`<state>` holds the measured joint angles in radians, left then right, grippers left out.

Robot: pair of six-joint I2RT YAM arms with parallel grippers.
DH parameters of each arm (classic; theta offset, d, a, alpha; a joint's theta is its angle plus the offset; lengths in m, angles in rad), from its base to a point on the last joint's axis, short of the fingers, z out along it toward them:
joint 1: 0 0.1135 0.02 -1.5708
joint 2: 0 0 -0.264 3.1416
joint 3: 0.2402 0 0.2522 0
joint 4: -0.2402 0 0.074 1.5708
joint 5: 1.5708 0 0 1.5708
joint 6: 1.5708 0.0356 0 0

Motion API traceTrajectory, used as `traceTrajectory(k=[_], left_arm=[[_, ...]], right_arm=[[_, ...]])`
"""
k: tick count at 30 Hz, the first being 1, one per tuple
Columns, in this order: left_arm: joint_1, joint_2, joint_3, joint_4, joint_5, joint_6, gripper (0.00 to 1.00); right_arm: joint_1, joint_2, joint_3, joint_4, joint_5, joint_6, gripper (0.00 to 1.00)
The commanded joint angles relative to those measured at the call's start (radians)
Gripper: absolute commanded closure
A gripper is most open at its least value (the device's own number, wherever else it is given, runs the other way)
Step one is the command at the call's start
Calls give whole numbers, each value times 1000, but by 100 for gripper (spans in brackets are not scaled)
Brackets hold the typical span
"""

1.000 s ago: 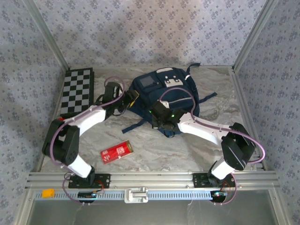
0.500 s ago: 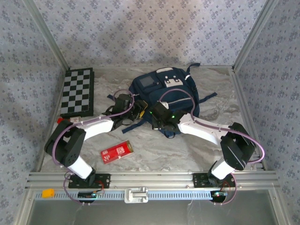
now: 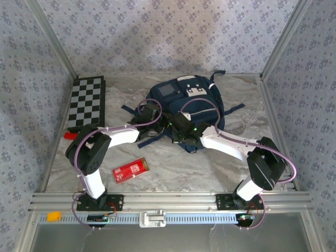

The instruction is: Pack books, pencil case, and school supplies into a backpack

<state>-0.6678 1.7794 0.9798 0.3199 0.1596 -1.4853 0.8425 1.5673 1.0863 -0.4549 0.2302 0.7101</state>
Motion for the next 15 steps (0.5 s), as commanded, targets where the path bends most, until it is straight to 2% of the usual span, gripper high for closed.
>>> traceTrajectory(k=[1, 3, 7, 10, 15], left_arm=[[-7, 21, 56, 32, -26, 14, 93], [-1, 12, 65, 5, -39, 42, 100], [42, -17, 92, -122, -79, 117, 100], [88, -38, 87, -134, -96, 172, 100], [173, 11, 197, -216, 8, 247, 100]], right_arm=[[5, -23, 25, -22, 27, -33, 100], [7, -39, 20, -42, 48, -37, 100], [6, -91, -6, -97, 80, -46, 100], [1, -152, -53, -134, 92, -54, 100], [-33, -267, -121, -234, 98, -74, 100]])
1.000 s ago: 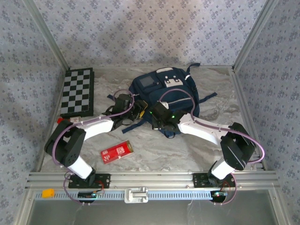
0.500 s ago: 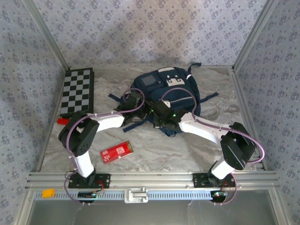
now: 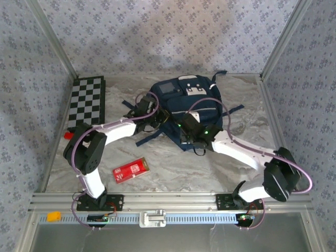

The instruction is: Pack books, pencil case, and school supplies into a backpack

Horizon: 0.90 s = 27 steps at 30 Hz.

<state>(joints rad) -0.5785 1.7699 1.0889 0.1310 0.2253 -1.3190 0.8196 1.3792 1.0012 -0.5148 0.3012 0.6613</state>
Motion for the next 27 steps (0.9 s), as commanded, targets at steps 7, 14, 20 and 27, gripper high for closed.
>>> traceTrajectory(k=[7, 14, 20, 27], left_arm=[[111, 120, 231, -57, 28, 134, 100], [115, 114, 279, -129, 80, 200, 99], [110, 65, 185, -63, 83, 140, 100], [100, 54, 188, -95, 76, 138, 100]], right_arm=[[-12, -127, -24, -160, -43, -135, 100], [-32, -46, 19, -65, -85, -130, 100], [-28, -6, 70, -71, -111, -139, 93], [-20, 20, 66, 5, -166, -103, 60]])
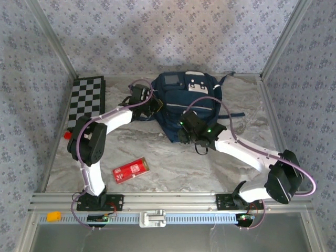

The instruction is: Pack books, pencil case, and school supplies into a backpack

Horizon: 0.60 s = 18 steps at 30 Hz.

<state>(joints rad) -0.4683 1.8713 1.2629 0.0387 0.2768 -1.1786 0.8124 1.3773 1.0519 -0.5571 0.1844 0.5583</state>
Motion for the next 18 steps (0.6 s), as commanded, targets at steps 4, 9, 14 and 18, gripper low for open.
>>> traceTrajectory(k=[4, 9, 14, 18], left_arm=[[-9, -39, 12, 4, 23, -18, 100], [-12, -38, 11, -4, 12, -18, 100], [-16, -40, 9, -6, 14, -27, 100], [-25, -47, 1, -3, 14, -44, 100]], right_arm=[[-95, 93, 13, 102, -110, -23, 56], [-118, 150, 12, 200, -134, -95, 45], [-131, 214, 31, 247, -123, -121, 39], [-131, 260, 29, 317, -120, -138, 40]])
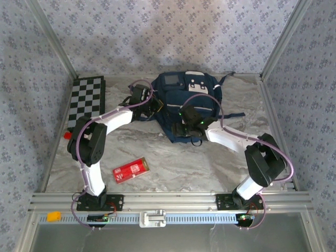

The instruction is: Pack books, pencil case, and school supplies into a backpack

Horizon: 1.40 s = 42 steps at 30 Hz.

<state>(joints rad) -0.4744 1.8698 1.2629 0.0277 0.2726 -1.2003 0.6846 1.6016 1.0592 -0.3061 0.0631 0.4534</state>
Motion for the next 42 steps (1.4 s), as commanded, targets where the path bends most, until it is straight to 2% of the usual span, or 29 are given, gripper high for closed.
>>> traceTrajectory(k=[1, 5, 7, 10, 15, 19, 25, 30, 34, 42], left_arm=[[-22, -48, -8, 20, 22, -32, 100], [-27, -68, -29, 34, 10, -37, 100], [-26, -70, -25, 25, 9, -35, 100], [-24, -72, -18, 18, 12, -31, 100], [-23, -80, -11, -20, 13, -4, 100], [-22, -120, -48, -27, 41, -4, 81], [-46, -221, -185, 12, 42, -61, 69], [-88, -266, -274, 67, 5, -105, 67], [-108, -228, -263, 95, 11, -134, 66], [-134, -193, -242, 80, -54, -168, 67]], right_arm=[[-1, 50, 29, 69, 0, -34, 41], [37, 47, 16, 126, -8, -69, 49], [63, 20, -8, 149, 31, -91, 54], [75, -42, -75, 243, 21, -92, 60], [36, -99, -141, 263, 44, -82, 60], [15, -81, -134, 243, 20, -76, 60], [14, -21, -125, 260, -9, -69, 60], [26, -11, -129, 273, 5, -65, 64], [22, 20, -110, 275, -5, -55, 68], [23, 82, -59, 240, 75, -9, 75]])
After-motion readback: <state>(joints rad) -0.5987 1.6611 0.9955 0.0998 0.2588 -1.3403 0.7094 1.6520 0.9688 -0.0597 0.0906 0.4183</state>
